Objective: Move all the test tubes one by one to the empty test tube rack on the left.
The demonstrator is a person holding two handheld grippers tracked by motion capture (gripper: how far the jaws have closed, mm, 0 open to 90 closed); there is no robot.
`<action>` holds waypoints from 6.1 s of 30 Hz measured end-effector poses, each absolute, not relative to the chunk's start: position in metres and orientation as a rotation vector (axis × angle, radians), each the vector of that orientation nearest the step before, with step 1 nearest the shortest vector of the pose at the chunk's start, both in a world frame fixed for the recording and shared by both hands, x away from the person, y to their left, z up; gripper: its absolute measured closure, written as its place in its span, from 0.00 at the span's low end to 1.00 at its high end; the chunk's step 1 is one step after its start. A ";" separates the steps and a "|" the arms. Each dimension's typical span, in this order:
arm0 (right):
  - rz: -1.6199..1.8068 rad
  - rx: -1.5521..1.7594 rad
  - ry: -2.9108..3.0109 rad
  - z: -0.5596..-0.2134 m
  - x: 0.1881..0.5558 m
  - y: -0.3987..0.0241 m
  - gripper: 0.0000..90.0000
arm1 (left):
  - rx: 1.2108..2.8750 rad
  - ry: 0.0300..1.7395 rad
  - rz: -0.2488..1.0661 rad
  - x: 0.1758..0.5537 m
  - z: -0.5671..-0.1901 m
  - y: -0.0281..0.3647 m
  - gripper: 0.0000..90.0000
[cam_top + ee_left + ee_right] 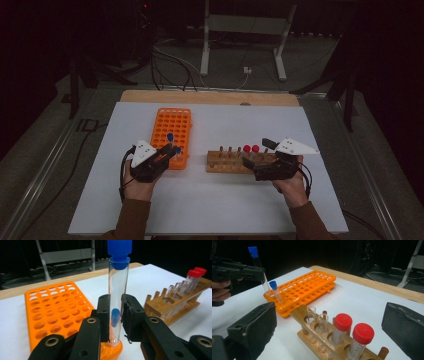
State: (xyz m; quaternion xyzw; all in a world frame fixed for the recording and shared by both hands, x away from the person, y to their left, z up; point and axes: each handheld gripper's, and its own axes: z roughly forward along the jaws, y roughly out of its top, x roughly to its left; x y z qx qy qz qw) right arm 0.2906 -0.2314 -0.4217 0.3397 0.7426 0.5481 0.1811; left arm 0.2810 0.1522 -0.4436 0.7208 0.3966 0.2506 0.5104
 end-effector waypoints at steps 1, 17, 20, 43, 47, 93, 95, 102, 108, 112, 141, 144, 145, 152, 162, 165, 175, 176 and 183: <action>1.548 0.959 2.096 -0.422 0.291 -0.232 0.00 | 1.731 0.955 0.610 0.282 -0.445 0.153 0.86; 1.554 0.957 2.091 -0.421 0.290 -0.232 0.00 | 1.740 1.009 0.654 0.294 -0.471 0.153 0.86; 1.557 0.956 2.092 -0.421 0.290 -0.233 0.00 | 1.746 1.023 0.651 0.296 -0.475 0.153 0.86; 1.557 0.957 2.088 -0.421 0.291 -0.237 0.00 | 1.915 1.040 0.597 0.301 -0.492 0.148 0.87; 1.554 0.960 2.090 -0.421 0.291 -0.237 0.00 | 1.934 1.047 0.594 0.301 -0.494 0.148 0.87; 1.383 1.046 2.159 -0.452 0.310 -0.249 0.54 | 1.678 1.058 0.512 0.292 -0.472 0.176 0.07; 1.381 1.053 2.162 -0.455 0.311 -0.249 0.59 | 1.677 1.060 0.512 0.292 -0.473 0.176 0.04; 1.348 1.037 2.176 -0.460 0.312 -0.243 0.71 | 1.676 1.057 0.512 0.292 -0.472 0.175 0.03; 1.330 1.023 2.177 -0.463 0.311 -0.240 0.81 | 1.677 1.056 0.517 0.292 -0.472 0.174 0.02; 1.340 1.024 2.170 -0.463 0.311 -0.242 0.82 | 1.674 1.054 0.530 0.291 -0.471 0.174 0.02; 1.479 0.988 2.064 -0.433 0.301 -0.254 0.82 | 1.679 1.024 0.562 0.288 -0.465 0.169 0.01; 1.501 0.980 2.039 -0.426 0.299 -0.256 0.82 | 1.681 1.011 0.563 0.287 -0.463 0.166 0.01; 1.507 0.978 2.033 -0.424 0.298 -0.257 0.82 | 1.684 1.005 0.564 0.287 -0.462 0.166 0.01; 1.541 0.950 2.011 -0.409 0.291 -0.260 0.82 | 1.667 0.994 0.571 0.284 -0.457 0.164 0.02; 1.565 0.871 2.061 -0.397 0.282 -0.248 0.82 | 1.635 0.947 0.595 0.276 -0.444 0.155 0.03; 1.570 0.855 2.074 -0.395 0.280 -0.244 0.82 | 1.632 0.931 0.595 0.274 -0.441 0.152 0.03; 1.574 0.809 2.170 -0.409 0.275 -0.215 0.82 | 1.649 0.853 0.605 0.265 -0.431 0.134 0.06; 1.571 0.802 2.176 -0.410 0.274 -0.212 0.82 | 1.652 0.843 0.604 0.264 -0.430 0.132 0.07; 1.570 0.777 2.206 -0.414 0.271 -0.201 0.82 | 1.703 0.783 0.573 0.260 -0.432 0.110 0.08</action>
